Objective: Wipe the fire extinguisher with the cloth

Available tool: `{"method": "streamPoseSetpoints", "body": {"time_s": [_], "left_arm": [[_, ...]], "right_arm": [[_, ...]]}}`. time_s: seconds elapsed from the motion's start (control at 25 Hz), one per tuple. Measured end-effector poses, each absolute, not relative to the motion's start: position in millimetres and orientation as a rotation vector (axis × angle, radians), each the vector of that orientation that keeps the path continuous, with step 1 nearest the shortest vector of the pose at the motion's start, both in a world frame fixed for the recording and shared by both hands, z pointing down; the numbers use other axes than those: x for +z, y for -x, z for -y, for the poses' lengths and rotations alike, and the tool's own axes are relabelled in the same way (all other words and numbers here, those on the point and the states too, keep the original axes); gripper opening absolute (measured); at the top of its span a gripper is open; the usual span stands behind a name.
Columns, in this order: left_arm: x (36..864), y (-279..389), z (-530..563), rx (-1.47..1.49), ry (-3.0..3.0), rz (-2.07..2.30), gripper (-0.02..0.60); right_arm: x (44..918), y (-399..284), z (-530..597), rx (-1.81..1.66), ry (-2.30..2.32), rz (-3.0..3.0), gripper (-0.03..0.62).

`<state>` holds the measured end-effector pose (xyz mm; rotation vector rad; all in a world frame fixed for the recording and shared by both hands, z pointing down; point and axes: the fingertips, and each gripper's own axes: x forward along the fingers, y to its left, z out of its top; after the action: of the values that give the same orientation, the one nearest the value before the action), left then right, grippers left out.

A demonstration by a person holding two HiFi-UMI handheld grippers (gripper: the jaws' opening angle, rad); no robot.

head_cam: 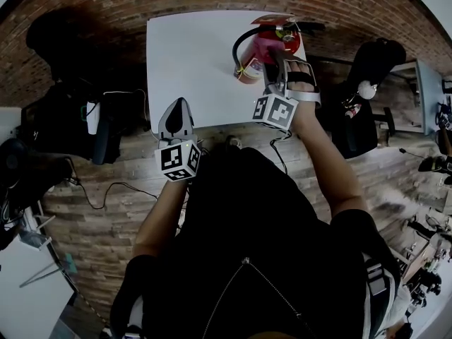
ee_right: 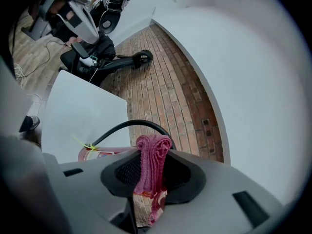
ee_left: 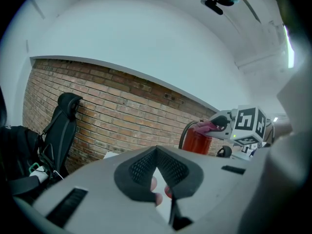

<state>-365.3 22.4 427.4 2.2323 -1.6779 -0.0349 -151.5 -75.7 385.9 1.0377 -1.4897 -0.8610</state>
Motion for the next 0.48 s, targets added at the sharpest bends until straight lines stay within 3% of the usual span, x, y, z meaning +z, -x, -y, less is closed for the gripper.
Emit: {"method": "streamPoseSetpoints", "body": {"time_s": [0.48], "left_arm": [[418.4,333.5,-28.2,0.013,-2.234,1.714,0.008]], "right_arm": [[385.7,117.2,63.4,-0.875,-1.013,1.589,0.120]]}}
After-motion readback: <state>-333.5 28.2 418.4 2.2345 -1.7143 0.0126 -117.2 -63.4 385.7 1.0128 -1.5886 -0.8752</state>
